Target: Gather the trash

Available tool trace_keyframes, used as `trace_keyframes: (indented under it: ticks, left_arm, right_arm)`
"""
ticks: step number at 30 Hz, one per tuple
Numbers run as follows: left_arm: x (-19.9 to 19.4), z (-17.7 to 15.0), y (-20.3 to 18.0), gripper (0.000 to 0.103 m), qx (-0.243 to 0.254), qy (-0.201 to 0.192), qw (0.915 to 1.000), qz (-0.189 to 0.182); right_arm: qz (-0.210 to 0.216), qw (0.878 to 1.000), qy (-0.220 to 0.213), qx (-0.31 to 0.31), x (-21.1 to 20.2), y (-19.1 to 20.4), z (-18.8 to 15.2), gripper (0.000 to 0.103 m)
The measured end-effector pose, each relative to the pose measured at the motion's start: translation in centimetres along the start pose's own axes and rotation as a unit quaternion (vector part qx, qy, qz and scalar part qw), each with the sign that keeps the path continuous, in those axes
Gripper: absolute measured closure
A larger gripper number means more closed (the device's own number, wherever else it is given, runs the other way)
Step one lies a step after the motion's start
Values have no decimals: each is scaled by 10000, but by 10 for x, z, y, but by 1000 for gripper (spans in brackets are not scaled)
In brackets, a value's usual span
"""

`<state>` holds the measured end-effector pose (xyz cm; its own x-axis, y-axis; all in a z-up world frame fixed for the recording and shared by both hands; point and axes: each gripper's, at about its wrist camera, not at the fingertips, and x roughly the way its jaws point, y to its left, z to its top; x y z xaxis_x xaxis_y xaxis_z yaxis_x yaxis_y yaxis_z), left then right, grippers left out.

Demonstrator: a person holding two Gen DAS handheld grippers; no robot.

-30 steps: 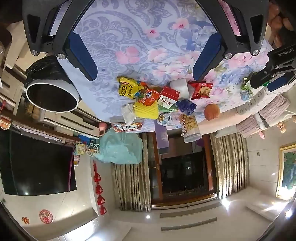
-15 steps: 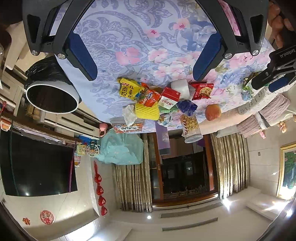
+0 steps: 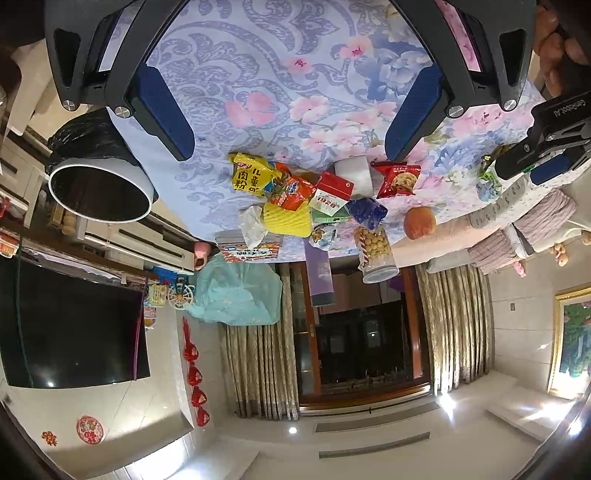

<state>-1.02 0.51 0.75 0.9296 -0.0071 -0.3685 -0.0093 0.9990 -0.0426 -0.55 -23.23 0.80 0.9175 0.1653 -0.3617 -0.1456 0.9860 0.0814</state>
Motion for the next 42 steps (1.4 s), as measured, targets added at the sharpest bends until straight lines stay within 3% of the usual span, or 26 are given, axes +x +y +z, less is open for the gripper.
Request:
trace_keyframes:
  ticks: [31,42]
  left_arm:
    - [4,-2,0,0,-32,26,10000,-5]
    - [25,-11,4,0,-86,328,9994,-99]
  right_arm:
    - [48,10000,-51,-53,1,1,-2,0]
    - [-16,9996,285,85,16,-8,-3,0]
